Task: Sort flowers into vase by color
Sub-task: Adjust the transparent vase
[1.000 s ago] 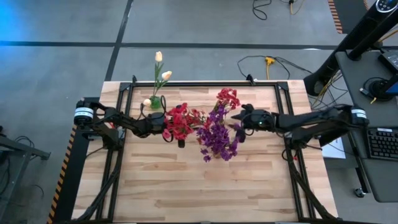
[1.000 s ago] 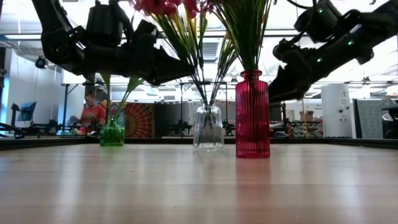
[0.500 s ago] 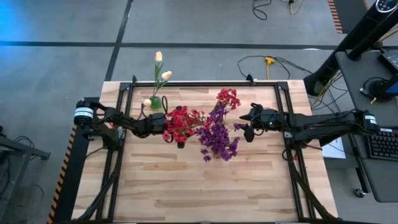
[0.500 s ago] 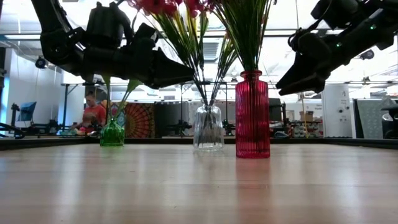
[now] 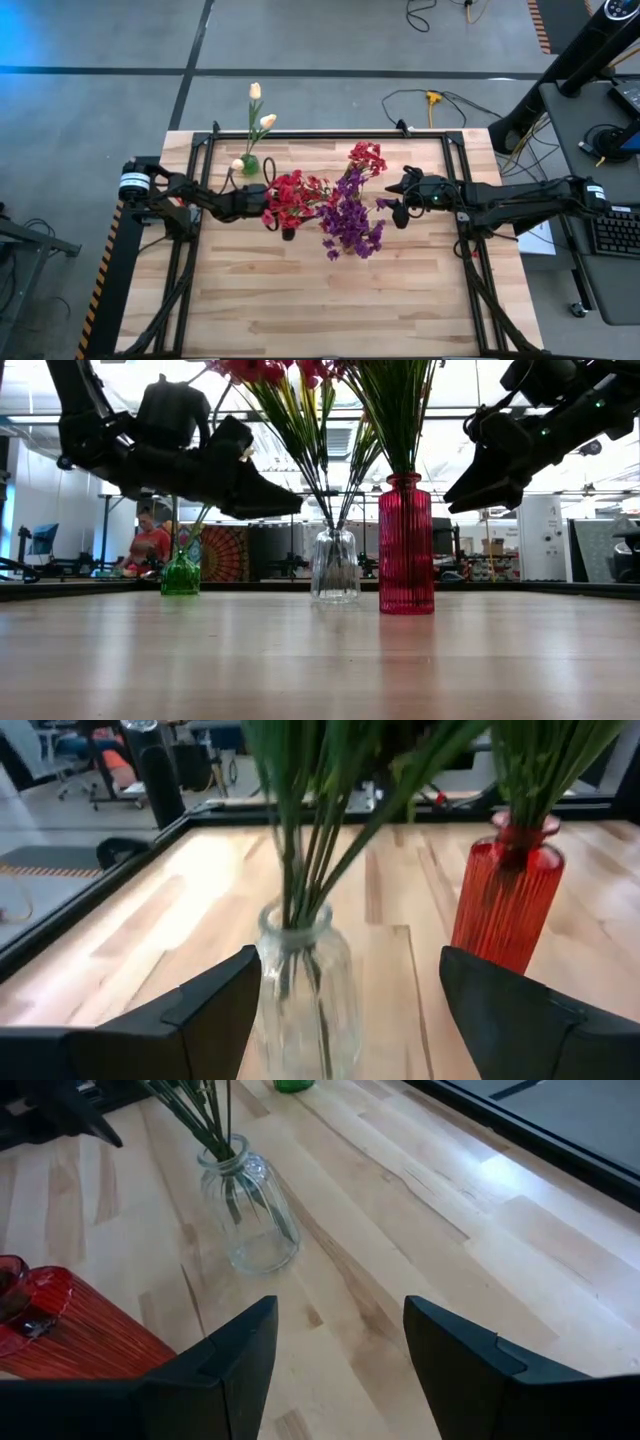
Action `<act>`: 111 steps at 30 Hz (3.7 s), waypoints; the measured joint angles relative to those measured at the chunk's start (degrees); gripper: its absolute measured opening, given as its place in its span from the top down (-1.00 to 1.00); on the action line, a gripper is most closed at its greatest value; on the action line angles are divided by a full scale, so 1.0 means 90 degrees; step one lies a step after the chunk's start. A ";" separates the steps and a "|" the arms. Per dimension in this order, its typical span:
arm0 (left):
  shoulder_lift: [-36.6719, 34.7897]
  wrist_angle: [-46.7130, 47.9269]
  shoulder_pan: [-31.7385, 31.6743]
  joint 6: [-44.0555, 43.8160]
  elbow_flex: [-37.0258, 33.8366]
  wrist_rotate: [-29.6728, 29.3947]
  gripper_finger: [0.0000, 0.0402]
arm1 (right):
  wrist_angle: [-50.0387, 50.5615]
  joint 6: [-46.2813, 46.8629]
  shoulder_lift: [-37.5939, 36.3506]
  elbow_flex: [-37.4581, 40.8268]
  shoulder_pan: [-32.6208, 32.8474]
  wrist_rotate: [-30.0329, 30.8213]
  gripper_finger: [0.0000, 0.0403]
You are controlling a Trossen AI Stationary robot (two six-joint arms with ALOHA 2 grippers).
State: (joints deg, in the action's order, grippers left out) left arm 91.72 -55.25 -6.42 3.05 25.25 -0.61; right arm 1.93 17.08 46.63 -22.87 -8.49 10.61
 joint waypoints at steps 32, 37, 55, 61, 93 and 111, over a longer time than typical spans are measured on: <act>-0.0557 0.0929 0.0340 -0.1283 -0.0787 -0.0358 -0.44 | 0.0047 0.0109 0.0007 0.0006 0.0000 -0.0013 -0.04; -0.0688 0.1057 0.0418 -0.1258 -0.0787 -0.0142 -0.44 | 0.0044 0.0109 0.0010 0.0007 0.0000 -0.0012 -0.04; -0.2187 0.3148 0.0444 -0.1984 -0.0787 0.1112 -0.44 | 0.0075 0.0107 0.0010 0.0007 0.0002 -0.0032 -0.04; -0.2850 0.4860 0.0444 -0.2835 -0.0787 0.1423 -0.44 | 0.0087 0.0107 0.0010 0.0007 0.0000 -0.0034 -0.04; -0.3036 0.6687 0.2110 -0.5098 -0.0787 0.2083 -0.44 | 0.0090 0.0282 0.0007 0.0007 0.0085 -0.0234 -0.04; -0.2959 0.4162 0.2865 -0.3476 -0.0787 -0.0448 -0.44 | -0.0148 0.0144 0.0007 0.0007 0.0333 -0.0165 -0.04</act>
State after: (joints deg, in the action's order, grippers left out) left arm 65.09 -17.79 19.37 -28.23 18.17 -4.64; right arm 0.60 18.38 46.70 -22.81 -5.50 9.12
